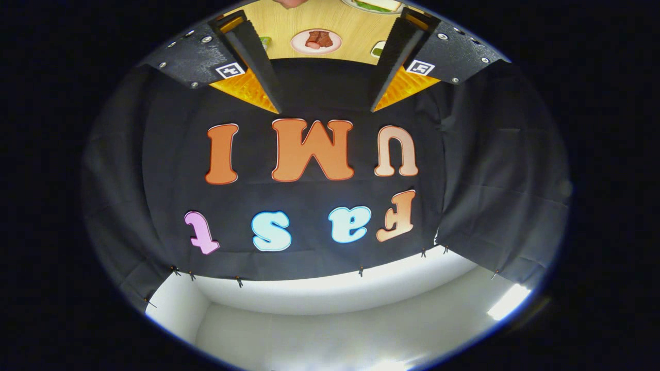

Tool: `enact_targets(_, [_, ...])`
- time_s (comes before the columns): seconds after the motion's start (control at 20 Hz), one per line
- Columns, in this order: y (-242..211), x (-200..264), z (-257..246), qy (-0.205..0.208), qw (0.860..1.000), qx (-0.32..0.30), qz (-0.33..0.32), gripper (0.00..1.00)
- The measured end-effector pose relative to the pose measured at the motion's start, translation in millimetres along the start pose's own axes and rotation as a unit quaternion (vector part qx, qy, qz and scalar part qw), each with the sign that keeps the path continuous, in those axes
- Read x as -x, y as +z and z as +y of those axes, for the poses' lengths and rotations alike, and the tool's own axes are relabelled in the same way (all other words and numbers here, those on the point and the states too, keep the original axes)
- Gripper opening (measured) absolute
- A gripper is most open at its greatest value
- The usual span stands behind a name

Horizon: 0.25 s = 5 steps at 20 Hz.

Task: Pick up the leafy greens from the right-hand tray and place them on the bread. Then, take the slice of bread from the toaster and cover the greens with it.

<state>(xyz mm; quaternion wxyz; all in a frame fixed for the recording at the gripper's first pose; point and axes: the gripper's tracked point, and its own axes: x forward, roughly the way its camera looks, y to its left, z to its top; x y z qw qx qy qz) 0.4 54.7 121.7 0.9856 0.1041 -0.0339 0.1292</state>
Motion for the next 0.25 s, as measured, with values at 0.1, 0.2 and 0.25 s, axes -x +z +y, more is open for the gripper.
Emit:
enact_targets(0.1, [4.7,6.4,-11.2,-0.017,1.0,0.009,-0.008,0.98])
enact_targets(0.2, [9.3,9.2,-18.7,-0.029,0.999,0.019,-0.014,0.97])
enact_targets(0.25, [9.5,9.5,-22.9,-0.033,0.999,0.023,-0.016,0.98])
